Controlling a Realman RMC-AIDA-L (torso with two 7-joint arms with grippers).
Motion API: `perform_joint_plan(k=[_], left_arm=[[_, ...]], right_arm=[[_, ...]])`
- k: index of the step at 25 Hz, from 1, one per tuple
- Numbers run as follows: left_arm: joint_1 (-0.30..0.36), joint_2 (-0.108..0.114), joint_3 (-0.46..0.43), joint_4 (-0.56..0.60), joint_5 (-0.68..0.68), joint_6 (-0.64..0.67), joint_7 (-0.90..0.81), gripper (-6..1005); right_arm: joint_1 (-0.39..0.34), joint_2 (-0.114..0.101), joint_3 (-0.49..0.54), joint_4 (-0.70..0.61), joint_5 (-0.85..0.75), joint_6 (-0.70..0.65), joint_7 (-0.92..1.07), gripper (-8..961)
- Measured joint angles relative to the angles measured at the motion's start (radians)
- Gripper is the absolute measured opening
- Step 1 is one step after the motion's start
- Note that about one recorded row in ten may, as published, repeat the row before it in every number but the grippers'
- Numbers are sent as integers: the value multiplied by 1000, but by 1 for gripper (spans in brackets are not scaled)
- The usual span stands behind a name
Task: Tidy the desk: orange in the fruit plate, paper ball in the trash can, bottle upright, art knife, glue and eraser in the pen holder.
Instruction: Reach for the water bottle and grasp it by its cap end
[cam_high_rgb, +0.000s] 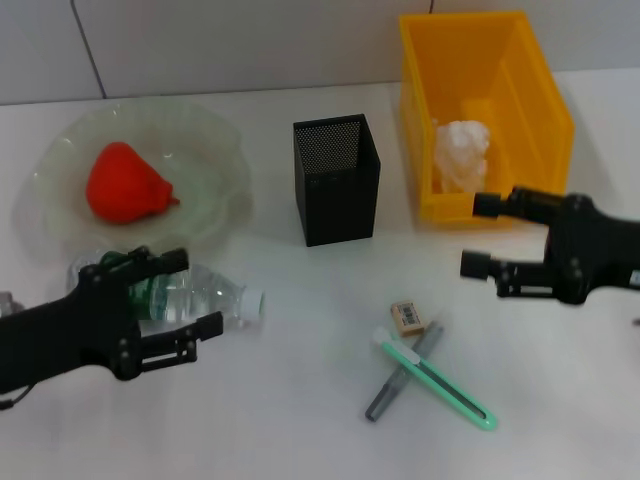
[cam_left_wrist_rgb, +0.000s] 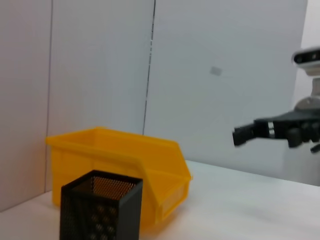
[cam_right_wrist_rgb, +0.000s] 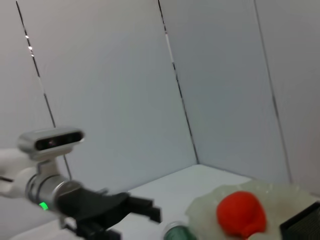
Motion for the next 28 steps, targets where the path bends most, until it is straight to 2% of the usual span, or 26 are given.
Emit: perform_joint_plan(k=[1, 2, 6, 7, 8, 9, 12, 13, 14, 15, 17, 18, 19, 20, 21, 22, 24, 28], left_arm=[[-21, -1, 3, 17, 2, 1, -26, 854], [-21, -1, 3, 17, 2, 1, -26, 854], [-27, -3, 28, 61, 4, 1, -58, 853], [-37, -4, 141, 231, 13, -23, -160, 853], [-37, -4, 141, 231, 13, -23, -160, 853], [-50, -3, 188, 307, 42, -49, -222, 853], [-50, -3, 188, 307, 42, -49, -222, 853], [-70, -3, 229, 395, 122, -89, -312, 853], [-133, -4, 297, 526, 297, -112, -480, 853], [-165, -3, 316, 554, 340, -109, -520, 853], [-165, -3, 316, 554, 340, -109, -520, 852], [-191, -3, 338, 584, 394, -104, -569, 852], [-191, -3, 338, 584, 394, -104, -569, 852], [-262, -8, 436, 640, 567, -108, -683, 852], [-283, -11, 480, 650, 623, -116, -713, 852], [-283, -11, 480, 650, 623, -116, -713, 852], [-315, -14, 555, 663, 689, -137, -751, 852], [-332, -15, 595, 672, 719, -160, -764, 852]], right_arm=[[-8, -8, 1, 34, -2, -18, -10, 847], [-8, -8, 1, 34, -2, -18, -10, 847], [-34, -32, 3, 72, -12, -55, -12, 847], [-34, -32, 3, 72, -12, -55, -12, 847], [-38, -36, 3, 74, -23, -60, -15, 847], [-41, -38, 4, 75, -38, -66, -21, 847], [-53, -41, 8, 76, -73, -77, -52, 847], [-59, -41, 8, 76, -77, -79, -61, 847], [-62, -41, 8, 77, -78, -81, -67, 847], [-65, -41, 8, 79, -79, -82, -70, 847], [-69, -40, 8, 95, -79, -79, -71, 847], [-69, -40, 8, 95, -79, -79, -71, 847], [-69, -40, 9, 101, -79, -78, -72, 847], [-69, -41, 8, 108, -80, -76, -72, 847], [-69, -41, 8, 116, -80, -75, -75, 847], [-69, -41, 8, 116, -80, -75, -75, 847], [-69, -41, 9, 122, -80, -75, -77, 847], [-69, -41, 8, 128, -80, -74, -79, 847]])
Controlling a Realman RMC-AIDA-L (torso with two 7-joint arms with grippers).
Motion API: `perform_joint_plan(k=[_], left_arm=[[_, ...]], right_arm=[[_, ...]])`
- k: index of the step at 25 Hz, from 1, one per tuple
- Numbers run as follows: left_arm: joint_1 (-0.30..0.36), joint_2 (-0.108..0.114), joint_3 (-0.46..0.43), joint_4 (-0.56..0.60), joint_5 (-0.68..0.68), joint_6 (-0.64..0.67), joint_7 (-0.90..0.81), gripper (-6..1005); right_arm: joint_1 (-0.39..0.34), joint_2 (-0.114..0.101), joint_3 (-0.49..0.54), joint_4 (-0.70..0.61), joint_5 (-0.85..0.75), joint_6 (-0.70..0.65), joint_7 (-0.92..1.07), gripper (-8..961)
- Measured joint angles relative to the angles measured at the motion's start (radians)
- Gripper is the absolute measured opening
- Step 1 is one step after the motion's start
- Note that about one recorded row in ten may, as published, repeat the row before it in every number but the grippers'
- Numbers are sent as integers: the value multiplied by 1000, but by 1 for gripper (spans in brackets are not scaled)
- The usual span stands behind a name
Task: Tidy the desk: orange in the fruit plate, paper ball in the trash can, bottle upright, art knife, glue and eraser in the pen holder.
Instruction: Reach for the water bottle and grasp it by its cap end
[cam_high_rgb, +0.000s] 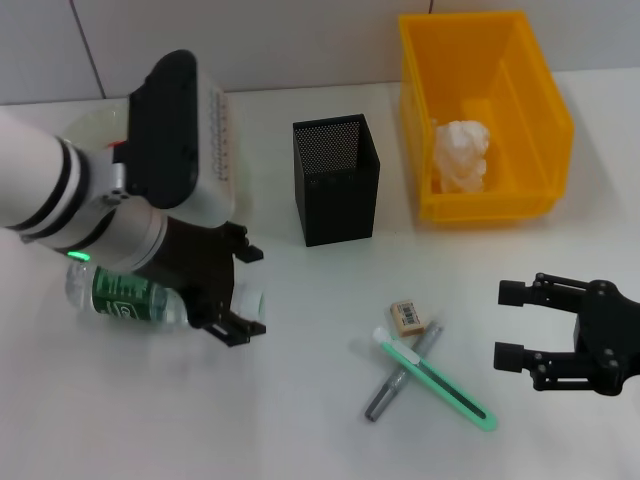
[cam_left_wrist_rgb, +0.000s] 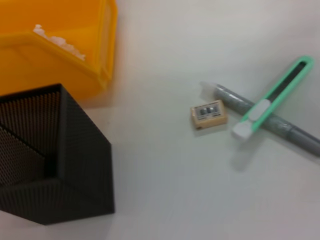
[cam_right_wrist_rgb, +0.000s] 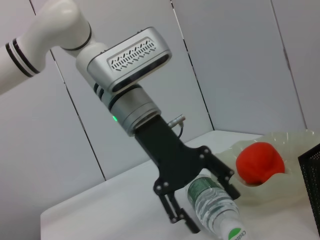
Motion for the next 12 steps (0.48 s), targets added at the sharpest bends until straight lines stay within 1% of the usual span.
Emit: perform_joint_plan(k=[1, 3, 7, 8, 9, 12], left_arm=[[-15, 0, 20, -2, 16, -22, -5, 852], [-21, 0, 40, -10, 23, -39, -6, 852], [-21, 0, 40, -10, 23, -39, -6, 851], [-27, -1, 77, -26, 35, -75, -7, 851], [-33, -1, 90, -48, 38, -92, -7, 851], [-35, -1, 97, -61, 39, -106, -7, 851]], right_arm=[[0, 0, 0, 2, 0, 0, -1, 847], [0, 0, 0, 12, 0, 0, -4, 847], [0, 1, 0, 15, 0, 0, -8, 848], [0, 1, 0, 16, 0, 0, -9, 848], [0, 1, 0, 16, 0, 0, -9, 848], [0, 1, 0, 16, 0, 0, -9, 848]])
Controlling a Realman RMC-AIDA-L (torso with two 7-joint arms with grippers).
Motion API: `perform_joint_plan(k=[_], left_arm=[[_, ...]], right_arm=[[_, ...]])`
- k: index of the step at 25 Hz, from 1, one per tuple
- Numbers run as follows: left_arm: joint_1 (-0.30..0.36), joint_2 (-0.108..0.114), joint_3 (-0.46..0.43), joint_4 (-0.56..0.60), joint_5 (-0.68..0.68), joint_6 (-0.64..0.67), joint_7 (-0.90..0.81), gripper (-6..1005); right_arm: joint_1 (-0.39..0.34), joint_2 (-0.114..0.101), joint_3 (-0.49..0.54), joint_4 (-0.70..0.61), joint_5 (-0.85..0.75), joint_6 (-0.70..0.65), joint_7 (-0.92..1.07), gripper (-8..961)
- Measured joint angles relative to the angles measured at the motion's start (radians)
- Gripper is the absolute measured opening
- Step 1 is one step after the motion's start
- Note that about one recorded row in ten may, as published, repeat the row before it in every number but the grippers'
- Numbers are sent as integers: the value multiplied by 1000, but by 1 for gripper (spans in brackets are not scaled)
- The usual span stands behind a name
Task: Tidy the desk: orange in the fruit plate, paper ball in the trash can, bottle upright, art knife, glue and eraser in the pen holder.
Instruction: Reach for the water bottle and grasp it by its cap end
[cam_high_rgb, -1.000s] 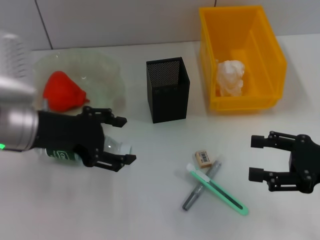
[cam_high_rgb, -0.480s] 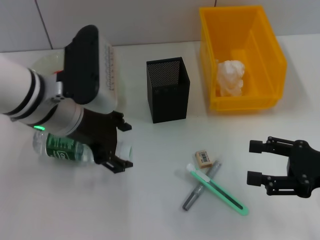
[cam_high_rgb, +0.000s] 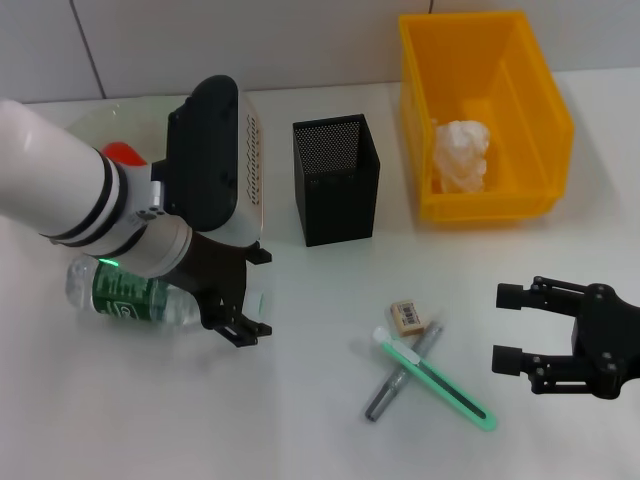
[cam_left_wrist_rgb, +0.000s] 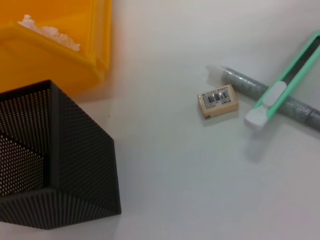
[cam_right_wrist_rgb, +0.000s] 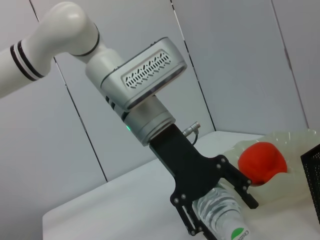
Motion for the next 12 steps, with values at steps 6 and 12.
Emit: perform_joint_plan(k=[6, 12], left_arm=[[-2, 0, 22, -37, 18, -51, 1, 850], [-6, -1, 46, -58, 42, -75, -1, 850]], right_arm=[[1, 0, 0, 0, 0, 0, 0, 848], [2, 0, 0, 0, 0, 0, 1, 848]])
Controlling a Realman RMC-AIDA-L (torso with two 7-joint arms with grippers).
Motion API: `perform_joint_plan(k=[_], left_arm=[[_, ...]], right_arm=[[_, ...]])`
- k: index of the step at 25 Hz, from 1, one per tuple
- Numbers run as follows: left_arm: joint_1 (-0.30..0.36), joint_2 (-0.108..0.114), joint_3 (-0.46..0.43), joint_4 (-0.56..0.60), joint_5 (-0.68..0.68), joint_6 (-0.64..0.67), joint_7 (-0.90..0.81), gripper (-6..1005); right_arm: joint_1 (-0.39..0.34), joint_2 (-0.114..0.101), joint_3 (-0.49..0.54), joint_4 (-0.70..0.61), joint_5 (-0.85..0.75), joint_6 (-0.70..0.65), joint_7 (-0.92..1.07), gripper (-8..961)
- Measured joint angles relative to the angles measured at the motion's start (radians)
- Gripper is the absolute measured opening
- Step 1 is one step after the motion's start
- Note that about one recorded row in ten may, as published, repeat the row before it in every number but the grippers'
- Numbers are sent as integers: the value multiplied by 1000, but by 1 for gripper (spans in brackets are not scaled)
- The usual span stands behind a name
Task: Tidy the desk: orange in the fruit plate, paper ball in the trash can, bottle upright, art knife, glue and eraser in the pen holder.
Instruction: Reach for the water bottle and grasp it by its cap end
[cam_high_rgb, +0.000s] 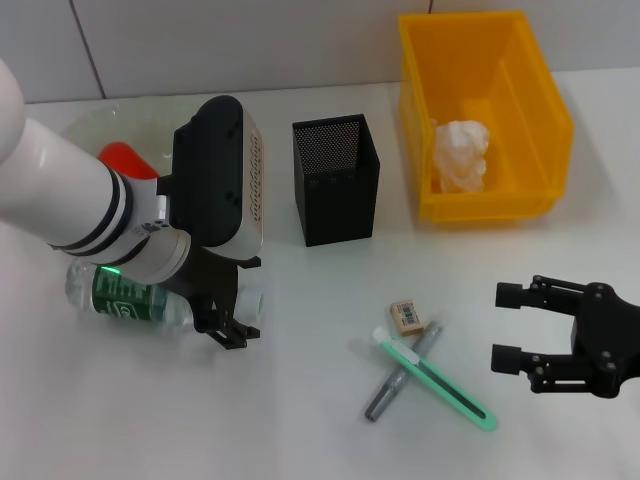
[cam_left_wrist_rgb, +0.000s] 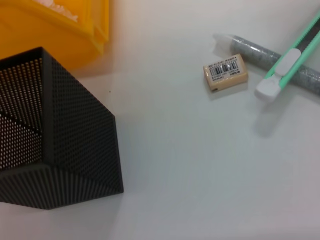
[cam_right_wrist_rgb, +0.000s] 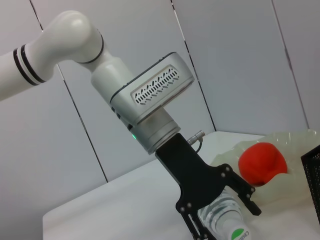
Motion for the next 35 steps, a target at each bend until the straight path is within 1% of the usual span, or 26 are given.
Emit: perform_joint_plan(k=[6, 8, 9, 15, 22, 29, 34, 35], left_arm=[[-1, 0, 3, -4, 4, -7, -1, 850], [-1, 0, 9, -4, 7, -11, -1, 849], [1, 0, 26, -4, 19, -14, -1, 849], [0, 0, 39, -6, 30, -15, -9, 849], [-2, 0, 39, -24, 39, -25, -15, 687], [-2, 0, 45, -32, 40, -36, -15, 675], [-2, 0, 66, -41, 40, -68, -14, 666], [1, 0, 83, -40, 40, -79, -7, 665]], right_arm=[[5, -2, 0, 15, 0, 12, 0, 848], [7, -5, 0, 23, 0, 17, 0, 848], [11, -7, 0, 29, 0, 17, 0, 848], [18, -9, -2, 33, 0, 18, 0, 848], [23, -9, -8, 34, -2, 25, 0, 848], [27, -8, -3, 35, -16, 26, 0, 847], [27, -7, -2, 35, -17, 26, -1, 847], [27, -7, -2, 35, -17, 26, -1, 847]])
